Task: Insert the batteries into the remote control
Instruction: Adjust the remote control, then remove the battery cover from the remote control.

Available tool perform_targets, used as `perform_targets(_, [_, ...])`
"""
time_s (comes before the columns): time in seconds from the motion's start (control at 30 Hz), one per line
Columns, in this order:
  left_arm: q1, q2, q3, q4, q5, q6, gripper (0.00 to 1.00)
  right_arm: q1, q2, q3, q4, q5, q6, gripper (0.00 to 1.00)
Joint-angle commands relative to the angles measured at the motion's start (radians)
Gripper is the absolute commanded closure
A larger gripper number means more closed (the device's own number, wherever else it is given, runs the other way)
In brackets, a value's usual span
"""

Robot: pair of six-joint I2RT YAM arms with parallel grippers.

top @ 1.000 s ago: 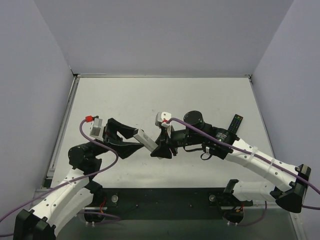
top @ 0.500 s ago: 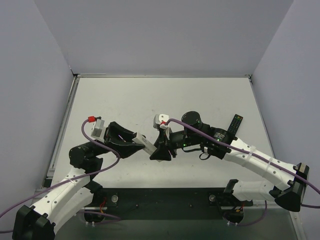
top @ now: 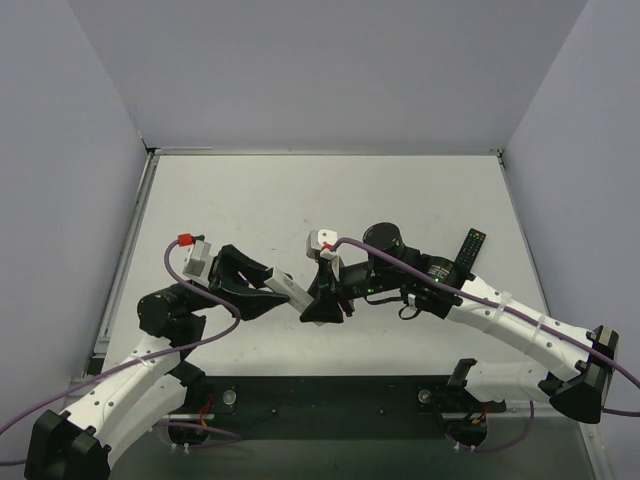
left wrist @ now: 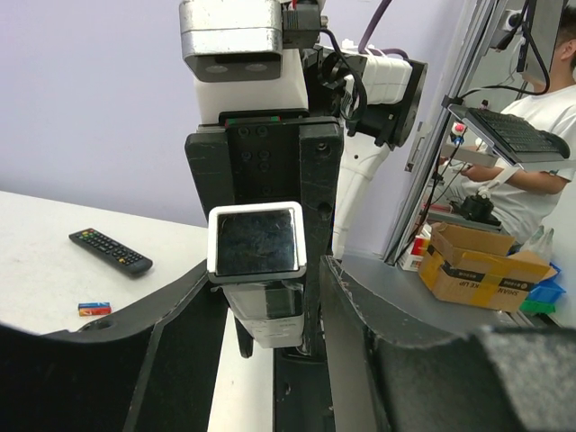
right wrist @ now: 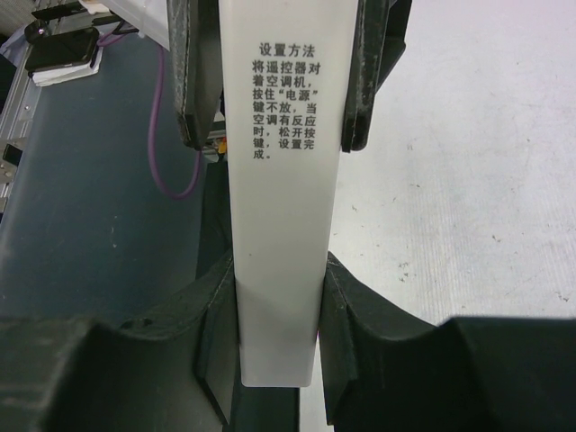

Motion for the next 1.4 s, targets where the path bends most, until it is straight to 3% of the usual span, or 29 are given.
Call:
perform_targets(0.0, [-0.005, -0.014, 0.051, -0.047, 0.054, 0.026, 0.47, -0.005, -0.027, 0.019, 0.064, -0.01, -0.012, 1.0])
perform_targets(0.17, [-0.005, -0.051, 0.08, -0.208, 0.059, 0.105, 0.47, -0.005, -0.033, 0.019, 0.064, -0.004, -0.019, 1.0])
perform_targets(0.37, [-0.005, -0.057, 0.097, -0.273, 0.069, 0.149, 0.52, -0.005, -0.024, 0.025, 0.064, -0.004, -0.022, 1.0])
perform_targets(0.67, [-0.005, -0.054, 0.105, -0.299, 0.097, 0.163, 0.79, -0.005, -0.022, 0.025, 0.064, 0.017, -0.025, 1.0])
perform_targets(0.73, [-0.004, -0.06, 0.106, -0.325, 0.102, 0.172, 0.97, -0.005, -0.022, 0.02, 0.064, 0.023, -0.025, 1.0])
perform_targets(0.8, [-0.004, -0.068, 0.106, -0.343, 0.1, 0.191, 1.0, -0.008, -0.022, 0.022, 0.06, 0.026, -0.023, 0.94])
perform_targets(0.83, [-0.004, -0.074, 0.105, -0.351, 0.098, 0.2, 1.0, -0.008, -0.022, 0.023, 0.06, 0.026, -0.022, 0.8])
perform_targets(0.93, [-0.004, -0.079, 0.097, -0.359, 0.103, 0.212, 1.0, -0.008, -0.022, 0.033, 0.058, 0.02, -0.017, 0.56])
perform_targets(1.03, [-0.004, -0.082, 0.087, -0.35, 0.109, 0.214, 1.0, -0.01, -0.019, 0.051, 0.058, 0.01, -0.016, 0.46])
perform_targets(1.23, [-0.005, -0.092, 0.076, -0.336, 0.117, 0.217, 1.0, -0.01, 0.009, 0.082, 0.057, -0.009, -0.006, 0.45])
perform_targets(1.37, [-0.004, -0.095, 0.074, -0.35, 0.117, 0.227, 1.0, -0.01, 0.016, 0.093, 0.057, -0.01, -0.002, 0.51])
